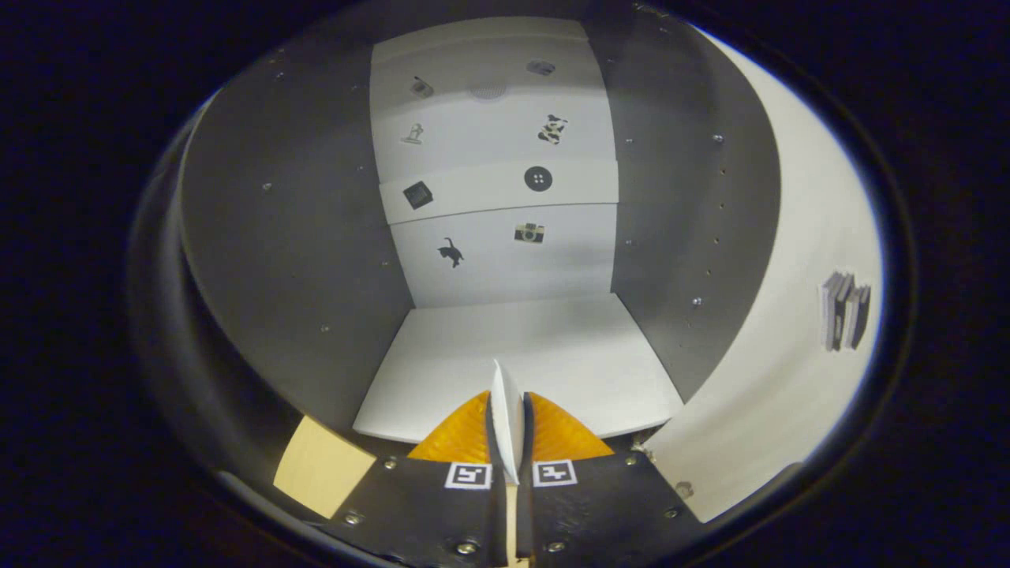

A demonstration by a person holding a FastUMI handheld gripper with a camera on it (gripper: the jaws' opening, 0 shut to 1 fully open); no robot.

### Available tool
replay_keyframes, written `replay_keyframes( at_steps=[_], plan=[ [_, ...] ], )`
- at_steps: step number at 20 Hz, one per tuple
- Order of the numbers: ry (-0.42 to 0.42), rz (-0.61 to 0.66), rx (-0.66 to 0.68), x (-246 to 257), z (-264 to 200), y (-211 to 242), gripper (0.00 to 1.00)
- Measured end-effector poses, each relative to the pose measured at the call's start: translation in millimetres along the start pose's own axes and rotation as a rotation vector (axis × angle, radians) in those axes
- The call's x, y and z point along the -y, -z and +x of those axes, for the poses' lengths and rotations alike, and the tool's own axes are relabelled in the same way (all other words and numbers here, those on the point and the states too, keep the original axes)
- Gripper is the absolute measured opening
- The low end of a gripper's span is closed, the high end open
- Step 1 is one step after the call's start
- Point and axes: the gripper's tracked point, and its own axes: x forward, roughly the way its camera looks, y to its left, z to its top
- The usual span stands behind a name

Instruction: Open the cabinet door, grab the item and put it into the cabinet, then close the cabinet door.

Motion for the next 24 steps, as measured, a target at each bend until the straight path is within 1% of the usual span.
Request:
replay_keyframes(
  at_steps=[5, 10, 12, 13, 15, 16, 17, 18, 19, 20, 24],
  plan=[
    [0.033, -0.016, -0.083, 3, 31, -4, 0.05],
    [0.059, -0.052, -0.175, 7, 47, 12, 0.05],
    [0.053, -0.033, -0.175, 3, 49, 10, 0.06],
    [0.048, -0.029, -0.173, 1, 49, 10, 0.09],
    [0.045, -0.025, -0.172, -1, 51, 8, 0.10],
    [0.044, -0.021, -0.170, -1, 51, 7, 0.15],
    [0.043, -0.018, -0.167, -2, 52, 7, 0.19],
    [0.045, -0.013, -0.161, -2, 53, 5, 0.22],
    [0.034, -0.005, -0.154, -5, 50, 4, 0.22],
    [0.027, 0.006, -0.147, -6, 52, 1, 0.25],
    [0.018, 0.035, -0.122, -7, 47, -6, 0.27]
  ],
)
